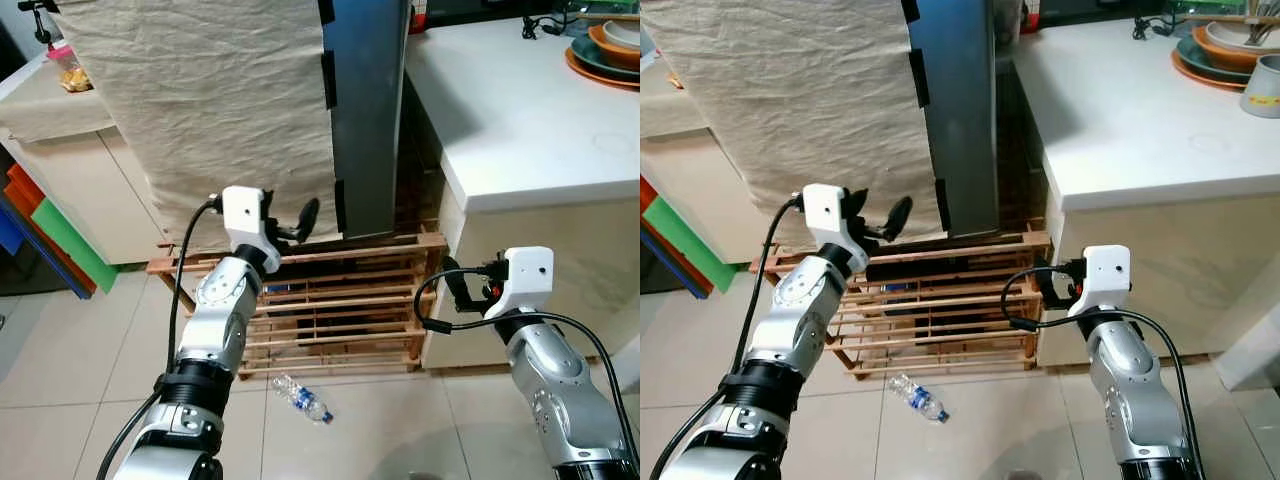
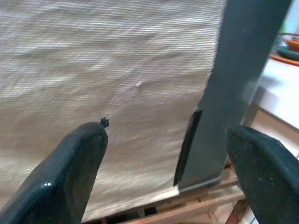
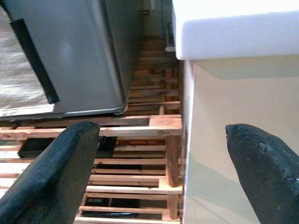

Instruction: Restocking fridge

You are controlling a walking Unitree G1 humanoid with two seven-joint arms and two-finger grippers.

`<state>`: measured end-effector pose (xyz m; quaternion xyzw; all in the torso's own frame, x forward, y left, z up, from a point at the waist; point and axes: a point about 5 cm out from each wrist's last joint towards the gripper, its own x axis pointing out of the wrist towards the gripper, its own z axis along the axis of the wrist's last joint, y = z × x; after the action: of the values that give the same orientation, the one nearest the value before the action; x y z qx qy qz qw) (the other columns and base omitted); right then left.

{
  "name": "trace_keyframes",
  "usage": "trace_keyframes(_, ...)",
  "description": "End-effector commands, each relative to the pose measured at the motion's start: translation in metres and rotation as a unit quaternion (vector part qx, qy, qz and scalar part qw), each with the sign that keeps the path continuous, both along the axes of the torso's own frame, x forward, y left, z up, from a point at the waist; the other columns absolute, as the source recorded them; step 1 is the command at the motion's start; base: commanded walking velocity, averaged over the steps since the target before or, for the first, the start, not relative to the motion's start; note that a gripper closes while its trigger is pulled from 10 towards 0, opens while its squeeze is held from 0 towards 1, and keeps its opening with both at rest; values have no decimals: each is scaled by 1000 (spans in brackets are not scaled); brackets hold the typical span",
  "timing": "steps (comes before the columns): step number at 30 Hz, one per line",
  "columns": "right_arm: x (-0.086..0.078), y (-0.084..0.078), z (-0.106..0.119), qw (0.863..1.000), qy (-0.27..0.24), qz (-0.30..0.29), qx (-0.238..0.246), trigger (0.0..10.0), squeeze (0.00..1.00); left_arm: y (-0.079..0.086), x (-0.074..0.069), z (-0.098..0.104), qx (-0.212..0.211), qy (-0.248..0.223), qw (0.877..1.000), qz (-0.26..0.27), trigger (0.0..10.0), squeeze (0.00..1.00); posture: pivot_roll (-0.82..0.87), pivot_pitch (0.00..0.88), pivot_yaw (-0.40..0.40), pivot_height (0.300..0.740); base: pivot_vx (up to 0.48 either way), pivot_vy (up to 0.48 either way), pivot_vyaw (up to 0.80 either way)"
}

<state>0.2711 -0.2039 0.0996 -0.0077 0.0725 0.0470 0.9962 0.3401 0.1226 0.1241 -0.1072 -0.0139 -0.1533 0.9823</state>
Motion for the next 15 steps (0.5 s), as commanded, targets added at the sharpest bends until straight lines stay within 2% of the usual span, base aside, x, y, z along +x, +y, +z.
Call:
trace_keyframes(1,3,3,4,1000,-15,6,2,10000,0,6,-4,8,-14,-1,1000,13,10000,0,-186,0,120,740,0,465,0)
trace_keyframes(6,7,-3,2,1000,-16,-15,2,10000,0,0,-10,15,-26,-11,1000,2,10000,0,-168,0,95,740,0,468,86)
trace_keyframes(10,9,-1,4,1000,-20,-5,-1,10000,0,2,-9,19,-26,-15,1000,7,10000,0,-172,0,91,740,0,469,0)
trace_keyframes(15,8,-2,6,1000,-28,-1,-8,10000,0,-2,-11,19,-24,0,1000,3,10000,0,-196,0,95,740,0,469,0)
